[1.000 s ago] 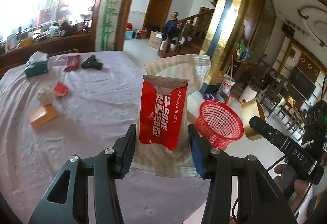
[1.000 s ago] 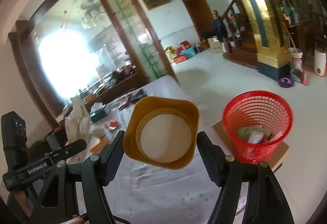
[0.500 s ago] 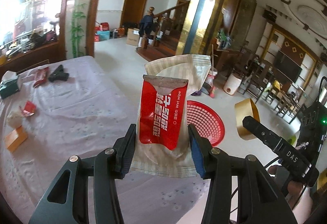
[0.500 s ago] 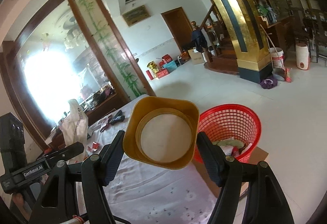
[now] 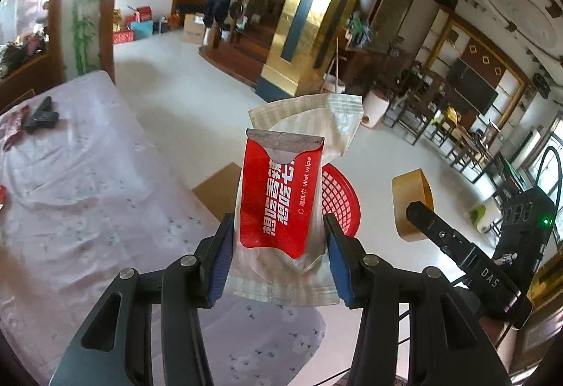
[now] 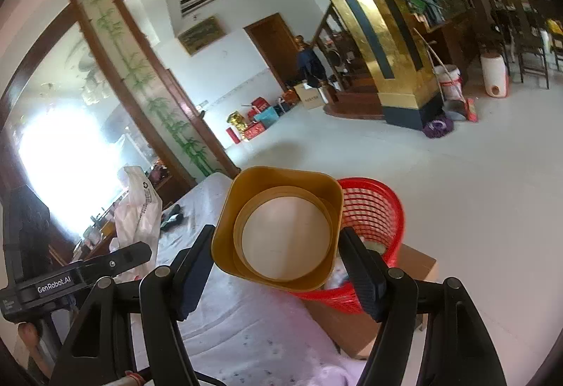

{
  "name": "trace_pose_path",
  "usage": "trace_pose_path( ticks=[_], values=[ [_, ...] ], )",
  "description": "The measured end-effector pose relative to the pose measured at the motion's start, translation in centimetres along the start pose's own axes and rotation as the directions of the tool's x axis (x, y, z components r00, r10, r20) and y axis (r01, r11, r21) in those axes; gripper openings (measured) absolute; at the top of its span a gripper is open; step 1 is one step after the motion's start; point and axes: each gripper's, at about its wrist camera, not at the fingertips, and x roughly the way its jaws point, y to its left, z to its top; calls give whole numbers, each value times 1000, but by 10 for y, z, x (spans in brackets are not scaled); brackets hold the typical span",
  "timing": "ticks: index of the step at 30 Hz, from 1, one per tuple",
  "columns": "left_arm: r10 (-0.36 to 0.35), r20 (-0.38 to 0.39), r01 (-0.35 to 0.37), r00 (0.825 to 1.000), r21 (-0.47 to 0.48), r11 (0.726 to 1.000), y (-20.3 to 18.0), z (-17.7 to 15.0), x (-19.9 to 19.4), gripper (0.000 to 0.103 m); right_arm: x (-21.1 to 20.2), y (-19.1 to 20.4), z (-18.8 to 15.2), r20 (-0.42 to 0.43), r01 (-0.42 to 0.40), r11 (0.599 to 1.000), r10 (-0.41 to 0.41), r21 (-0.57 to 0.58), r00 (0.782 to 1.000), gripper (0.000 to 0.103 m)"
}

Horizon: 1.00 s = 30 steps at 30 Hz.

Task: Collect trash
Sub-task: 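Carry the wipe packet and yellow tin over the red wastebasket and open both tools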

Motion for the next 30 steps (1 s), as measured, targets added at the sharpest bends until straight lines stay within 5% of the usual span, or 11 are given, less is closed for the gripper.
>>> trace_pose_path(
  ticks=[12, 30],
  values=[
    [-70, -120, 74, 990, 33, 997, -13, 11, 73, 48, 38, -43, 10, -71, -21, 996, 28, 89, 997, 75],
    [-50, -252, 60, 967, 32, 998, -14, 14, 142, 48, 89, -59, 18, -160, -5, 991, 27, 137, 987, 75]
  ],
)
